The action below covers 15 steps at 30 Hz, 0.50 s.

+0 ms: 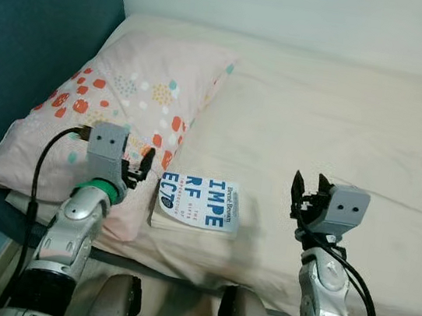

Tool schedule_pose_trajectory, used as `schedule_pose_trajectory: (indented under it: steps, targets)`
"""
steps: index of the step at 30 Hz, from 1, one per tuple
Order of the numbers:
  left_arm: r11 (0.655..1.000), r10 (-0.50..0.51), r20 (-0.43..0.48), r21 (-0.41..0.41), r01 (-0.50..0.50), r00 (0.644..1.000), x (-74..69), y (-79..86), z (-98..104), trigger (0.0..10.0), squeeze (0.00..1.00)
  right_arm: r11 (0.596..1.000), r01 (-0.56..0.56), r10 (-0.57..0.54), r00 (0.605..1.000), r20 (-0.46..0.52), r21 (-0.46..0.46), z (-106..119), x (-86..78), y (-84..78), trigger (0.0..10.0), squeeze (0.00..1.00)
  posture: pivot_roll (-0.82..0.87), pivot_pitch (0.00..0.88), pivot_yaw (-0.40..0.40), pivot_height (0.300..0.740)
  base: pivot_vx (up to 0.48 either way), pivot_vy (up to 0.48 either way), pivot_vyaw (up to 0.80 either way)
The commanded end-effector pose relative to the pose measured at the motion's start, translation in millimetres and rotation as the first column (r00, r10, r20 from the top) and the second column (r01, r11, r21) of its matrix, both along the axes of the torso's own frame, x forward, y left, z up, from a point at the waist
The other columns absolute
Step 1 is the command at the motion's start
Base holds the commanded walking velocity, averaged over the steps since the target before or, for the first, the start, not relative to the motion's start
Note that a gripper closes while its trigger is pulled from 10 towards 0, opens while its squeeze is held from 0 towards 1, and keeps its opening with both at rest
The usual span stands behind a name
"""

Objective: Clean up the room

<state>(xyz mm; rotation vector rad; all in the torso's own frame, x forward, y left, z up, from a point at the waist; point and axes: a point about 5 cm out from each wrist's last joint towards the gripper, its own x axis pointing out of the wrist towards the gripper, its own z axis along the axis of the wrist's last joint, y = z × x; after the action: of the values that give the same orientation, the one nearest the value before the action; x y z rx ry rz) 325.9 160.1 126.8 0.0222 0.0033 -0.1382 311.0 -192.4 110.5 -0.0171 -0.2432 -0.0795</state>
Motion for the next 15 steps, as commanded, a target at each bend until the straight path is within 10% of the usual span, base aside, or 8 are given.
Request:
schedule_pose_trajectory:
  steps: [1,15]
  targets:
    - [1.000,-0.003,0.001,0.022,0.003,1.000,0.6,-1.8,-2,10.0,0.00,1.000,0.006,-0.006,1.000,-0.018,0.001,-3,1.4,0.4,10.0,0.00,-0.01,0.008,0.028,0.656,0.000,0.000,0.00]
    - [0.999,-0.025,0.034,0.029,0.024,0.999,1.2,-12.0,-1,10.0,0.00,1.000,0.004,-0.004,0.999,-0.035,0.007,-3,3.7,3.6,10.0,0.00,0.00,0.013,0.028,0.709,0.000,0.000,0.00]
